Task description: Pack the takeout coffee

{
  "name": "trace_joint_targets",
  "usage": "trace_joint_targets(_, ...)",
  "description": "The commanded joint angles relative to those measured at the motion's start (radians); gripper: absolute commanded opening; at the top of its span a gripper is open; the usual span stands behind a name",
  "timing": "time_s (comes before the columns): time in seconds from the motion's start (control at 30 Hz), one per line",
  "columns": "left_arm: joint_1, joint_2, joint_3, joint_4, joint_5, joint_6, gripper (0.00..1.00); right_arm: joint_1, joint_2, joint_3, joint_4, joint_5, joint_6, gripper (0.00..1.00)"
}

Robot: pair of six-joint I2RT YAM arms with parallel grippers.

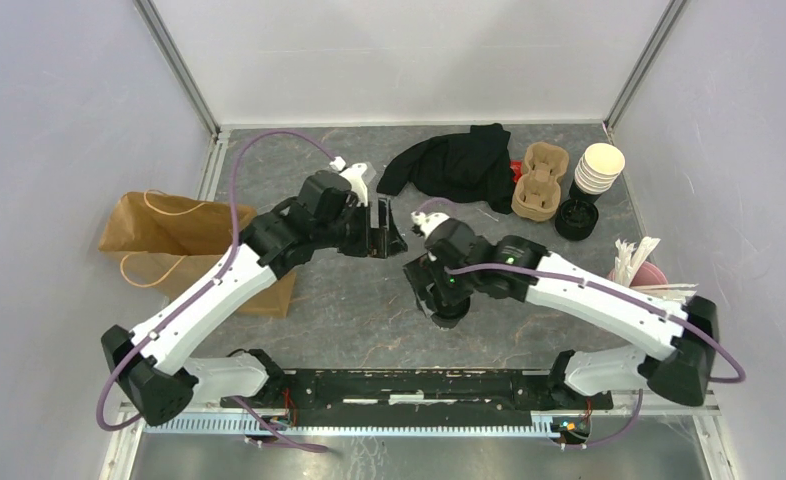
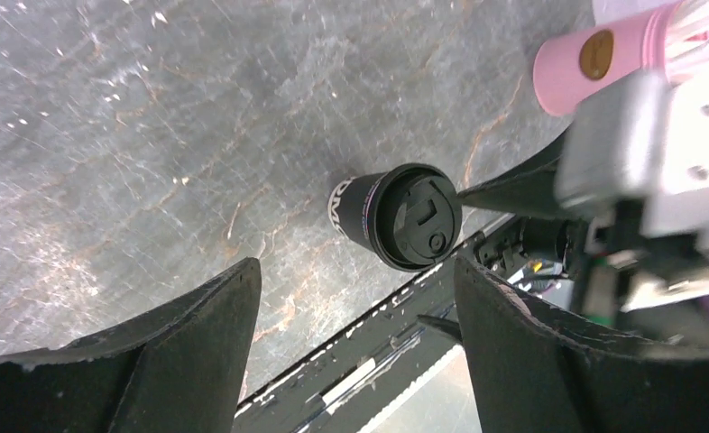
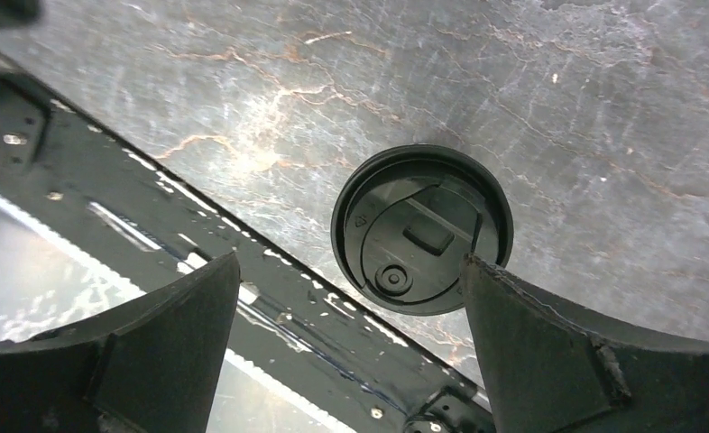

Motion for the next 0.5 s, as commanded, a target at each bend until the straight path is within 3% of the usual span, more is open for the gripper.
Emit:
trace_joint_targets(0.0,0.002,-0.045,0.024,0.026,-0.100,0.009,0.84,0.095,0.085,0.126,-0.174,0.272,0.049,0.98)
trace_joint_targets(0.47,0.002,-0.109,0.005,0.010,-0.142,0.044,0.86,0.084,0.092,0.001,-0.058,0.275,0.105,0.98)
